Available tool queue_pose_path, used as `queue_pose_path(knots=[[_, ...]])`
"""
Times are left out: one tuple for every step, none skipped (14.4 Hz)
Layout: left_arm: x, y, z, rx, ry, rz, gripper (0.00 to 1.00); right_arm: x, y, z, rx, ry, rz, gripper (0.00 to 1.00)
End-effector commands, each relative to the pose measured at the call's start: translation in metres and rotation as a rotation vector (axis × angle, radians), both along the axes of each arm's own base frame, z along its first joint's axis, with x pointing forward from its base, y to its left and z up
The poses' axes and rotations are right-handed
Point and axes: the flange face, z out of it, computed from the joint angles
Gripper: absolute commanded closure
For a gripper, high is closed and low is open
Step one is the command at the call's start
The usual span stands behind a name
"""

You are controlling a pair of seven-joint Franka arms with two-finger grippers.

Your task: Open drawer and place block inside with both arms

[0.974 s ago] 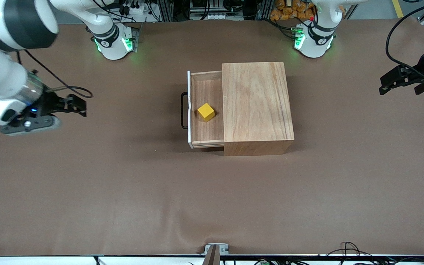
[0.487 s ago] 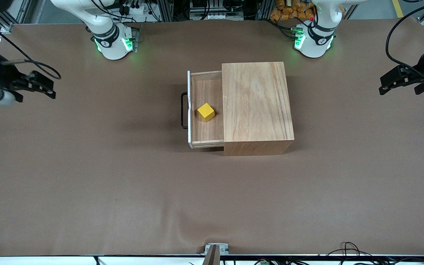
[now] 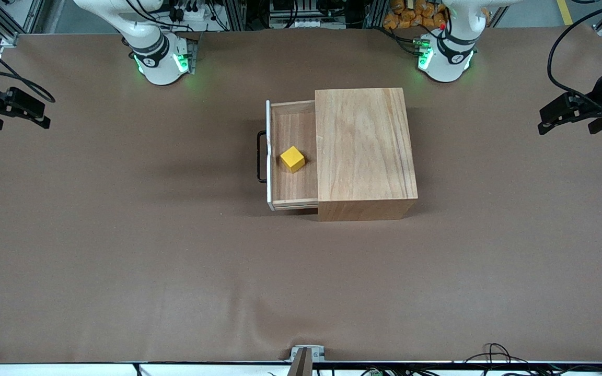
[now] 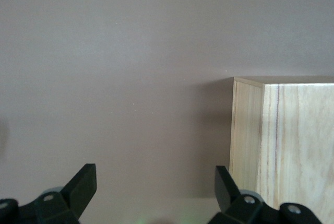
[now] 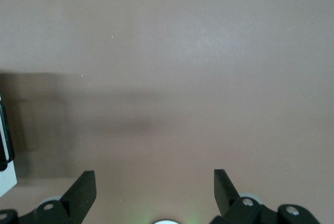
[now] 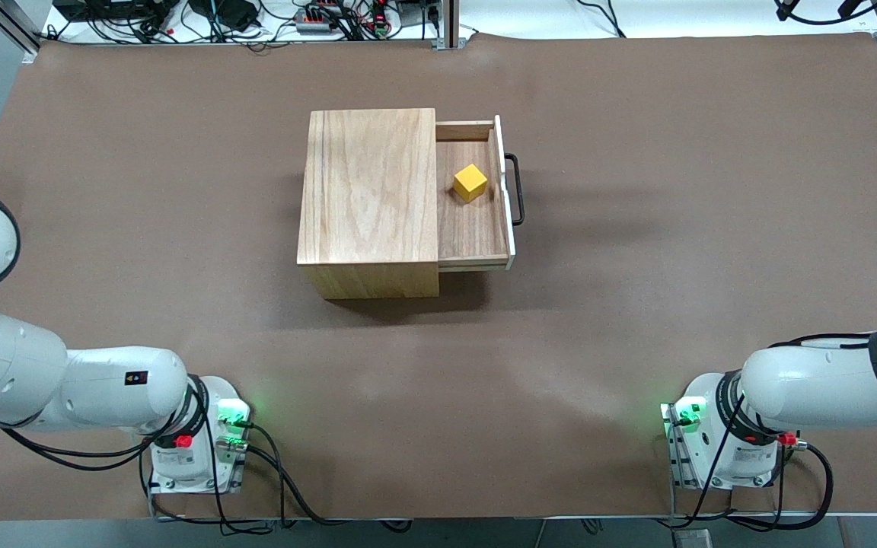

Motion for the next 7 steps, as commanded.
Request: queue_pose_path(knots=[[-0.0002, 0.0005, 0.0044, 0.003, 0.003, -0.022, 0.0, -0.0086, -0.0042, 0.013, -0.007, 0.002, -0.006, 0.0], [-0.0002, 0.0005, 0.0044, 0.003, 0.003, -0.022, 0.0, -0.0086, -0.0035, 0.013, -0.007, 0.002, -0.005, 0.0], [-0.0002, 0.0005, 0.0044, 0.003, 0.003, -0.022, 0.0, -0.0088, -0.0033, 0.0122, -0.006, 0.005, -0.008, 0.0], [0.0003, 0.0005, 0.0036, 0.002, 0.005, -0.022, 0.0, -0.0103, -0.004, 0.0134, -0.006, 0.006, -0.009, 0.0], [-0.0002, 0.0005, 0.0044, 0.003, 0.003, -0.022, 0.0, -0.0112, -0.0032, 0.0128, -0.006, 0.014, -0.008, 0.0], [-0.0002, 0.0005, 0.0044, 0.003, 0.003, -0.022, 0.0, -0.0112, -0.004, 0.0128, -0.006, 0.014, -0.009, 0.0], [-0.0002, 0.0005, 0.0044, 0.003, 0.003, -0.022, 0.0, -0.0116, -0.0056, 0.0125, -0.006, 0.017, -0.012, 0.0]])
